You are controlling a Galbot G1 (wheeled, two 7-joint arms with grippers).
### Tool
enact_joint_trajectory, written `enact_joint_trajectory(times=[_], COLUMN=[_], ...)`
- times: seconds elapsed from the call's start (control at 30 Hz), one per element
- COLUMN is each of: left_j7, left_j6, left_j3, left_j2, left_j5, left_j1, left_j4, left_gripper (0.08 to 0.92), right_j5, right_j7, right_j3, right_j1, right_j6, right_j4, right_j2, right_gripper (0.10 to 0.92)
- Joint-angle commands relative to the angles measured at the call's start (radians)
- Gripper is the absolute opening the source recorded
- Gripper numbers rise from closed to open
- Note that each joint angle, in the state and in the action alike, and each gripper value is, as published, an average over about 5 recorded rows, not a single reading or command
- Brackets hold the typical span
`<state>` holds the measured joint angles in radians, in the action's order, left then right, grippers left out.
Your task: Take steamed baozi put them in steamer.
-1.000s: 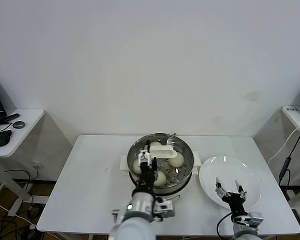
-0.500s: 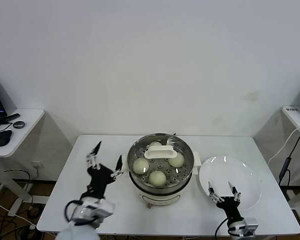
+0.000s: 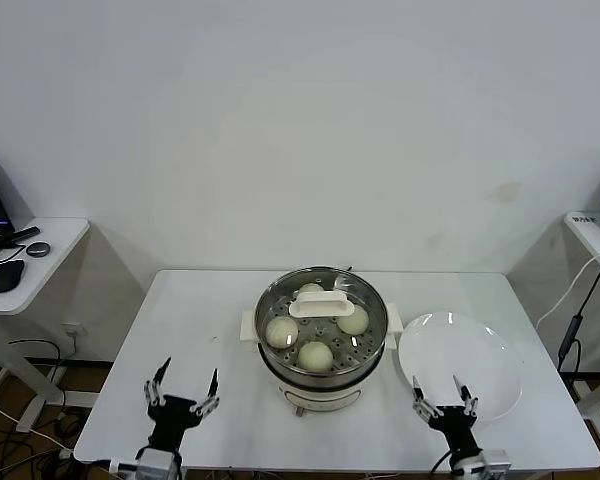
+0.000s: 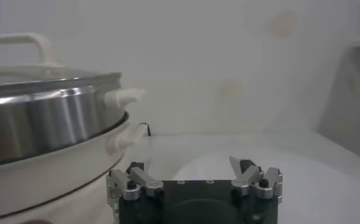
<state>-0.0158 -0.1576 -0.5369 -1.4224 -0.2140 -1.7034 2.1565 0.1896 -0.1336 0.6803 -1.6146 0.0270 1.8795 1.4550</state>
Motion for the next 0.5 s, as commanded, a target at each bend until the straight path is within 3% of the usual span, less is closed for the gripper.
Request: enact_joint_trajectory(times=[0.03, 0.5], left_j7=[-0.031, -0.001], left_j6=[0.026, 0.03], left_j3=[-0.046, -0.04], left_j2=[-0.017, -0.029], left_j5=[0.165, 0.176], left_j1=[-0.123, -0.119], left_j4=[-0.018, 0.003], left_gripper=[0.823, 0.823], right_j5=[-0.095, -0.153], right_j7=[0.045, 0.022], right_j3=[-0.009, -0.005], right_j1=[-0.108, -0.108], right_j6=[-0.049, -0.04], right_j4=[0.108, 0.129], right_j2=[-0.026, -0.011], right_gripper=[0.823, 0.823])
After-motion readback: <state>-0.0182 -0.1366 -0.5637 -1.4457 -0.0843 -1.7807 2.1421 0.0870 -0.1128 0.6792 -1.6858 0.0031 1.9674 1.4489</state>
